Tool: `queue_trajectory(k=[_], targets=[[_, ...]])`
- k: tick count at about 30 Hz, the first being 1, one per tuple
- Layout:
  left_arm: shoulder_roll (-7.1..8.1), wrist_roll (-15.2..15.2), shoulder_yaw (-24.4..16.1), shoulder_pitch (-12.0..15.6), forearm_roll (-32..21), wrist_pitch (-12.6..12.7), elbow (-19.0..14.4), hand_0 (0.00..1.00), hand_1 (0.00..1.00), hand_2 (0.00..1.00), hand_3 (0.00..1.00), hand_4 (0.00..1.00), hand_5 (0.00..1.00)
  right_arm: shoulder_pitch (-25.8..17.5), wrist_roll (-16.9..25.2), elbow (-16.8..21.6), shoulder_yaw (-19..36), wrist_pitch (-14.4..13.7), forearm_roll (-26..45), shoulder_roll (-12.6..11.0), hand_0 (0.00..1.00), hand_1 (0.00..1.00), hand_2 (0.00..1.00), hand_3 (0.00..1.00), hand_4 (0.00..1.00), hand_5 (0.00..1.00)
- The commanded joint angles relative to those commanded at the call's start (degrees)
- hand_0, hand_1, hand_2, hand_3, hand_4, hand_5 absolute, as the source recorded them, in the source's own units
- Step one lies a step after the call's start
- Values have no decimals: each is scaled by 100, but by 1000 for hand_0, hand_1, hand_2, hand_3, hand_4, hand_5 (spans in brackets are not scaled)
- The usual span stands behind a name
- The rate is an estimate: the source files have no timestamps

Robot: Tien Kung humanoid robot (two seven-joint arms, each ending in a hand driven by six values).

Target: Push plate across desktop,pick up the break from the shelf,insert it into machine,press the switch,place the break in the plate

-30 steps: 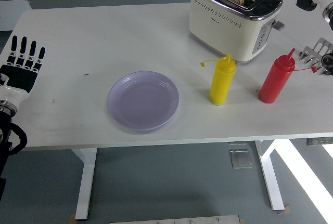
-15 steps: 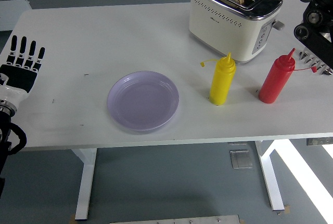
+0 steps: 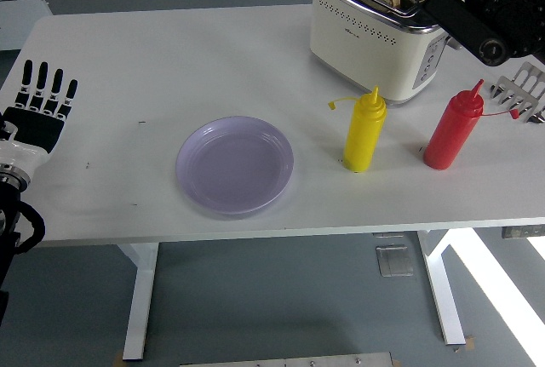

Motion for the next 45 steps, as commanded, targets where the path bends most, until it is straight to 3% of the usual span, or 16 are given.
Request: queue_trajectory(k=[9,20,32,45], targets=[[20,-2,80,-34,-8,-3,15,788,721,680,710,620,998,248,155,-1372,-778,-152,485,662,494,663,713,743,718,241],[28,-5,140,-59,-7,-4,32,788,721,680,711,619,998,200,332,-2569,-1172,-366,594,999,491,662,716,746,721,249],[25,-6,161,-72,-12,-3,34,788,721,680,711,620,998,107,454,-2808,-1446,-724,984,1048,476,643,700,736,734,284],[23,-7,192,-117,-18,-3,40,788,721,679,711,619,998,42,727,-2704,-1642,-1220,1304,1048,456,605,660,689,711,273]])
